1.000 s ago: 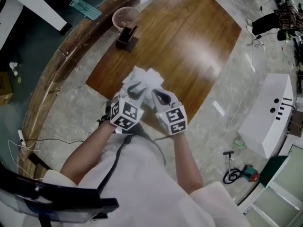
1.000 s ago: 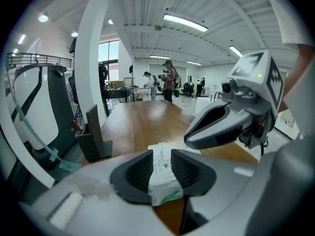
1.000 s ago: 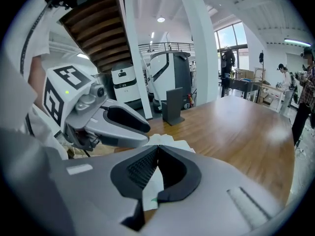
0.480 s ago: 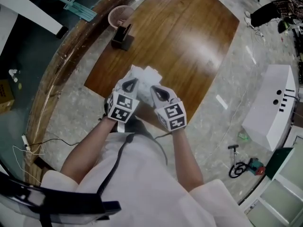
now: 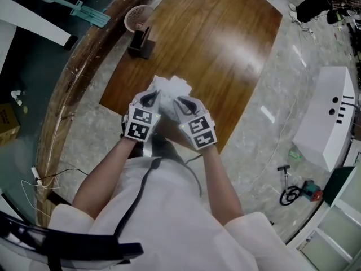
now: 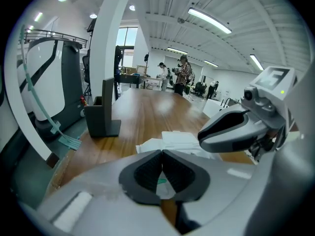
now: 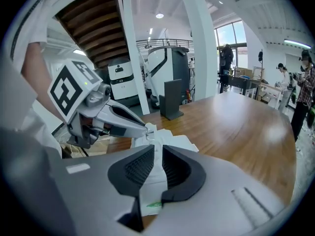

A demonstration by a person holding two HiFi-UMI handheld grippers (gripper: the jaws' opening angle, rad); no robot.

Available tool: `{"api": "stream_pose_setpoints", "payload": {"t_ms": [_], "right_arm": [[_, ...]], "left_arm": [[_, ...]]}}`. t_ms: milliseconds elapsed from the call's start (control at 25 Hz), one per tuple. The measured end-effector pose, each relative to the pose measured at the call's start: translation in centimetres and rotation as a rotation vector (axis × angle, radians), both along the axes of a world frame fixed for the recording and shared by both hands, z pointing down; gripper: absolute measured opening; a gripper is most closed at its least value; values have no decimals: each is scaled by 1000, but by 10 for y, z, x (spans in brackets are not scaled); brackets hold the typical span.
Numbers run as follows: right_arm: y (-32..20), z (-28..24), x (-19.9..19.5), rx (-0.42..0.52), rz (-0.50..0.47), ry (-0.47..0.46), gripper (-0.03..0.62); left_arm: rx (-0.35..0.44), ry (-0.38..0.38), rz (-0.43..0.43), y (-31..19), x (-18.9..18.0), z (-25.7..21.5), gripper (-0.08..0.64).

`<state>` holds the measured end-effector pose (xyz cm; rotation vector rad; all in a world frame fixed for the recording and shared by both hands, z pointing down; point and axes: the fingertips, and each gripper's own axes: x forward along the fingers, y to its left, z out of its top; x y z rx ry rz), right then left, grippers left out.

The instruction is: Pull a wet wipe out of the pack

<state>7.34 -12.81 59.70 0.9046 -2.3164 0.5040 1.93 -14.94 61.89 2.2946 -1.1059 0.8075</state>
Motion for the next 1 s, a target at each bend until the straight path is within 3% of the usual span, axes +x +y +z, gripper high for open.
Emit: {"api": "stream_pose_setpoints", "payload": {"t_ms": [680,1000], "right_arm": [[-3,26,-17,-4,-83,118,78],[-2,31,-15,-8,-85,146,34]], "left_arm": [[-20,-3,21,6,0,4,12],[-19,-5,28,6,-1,3,12]]}}
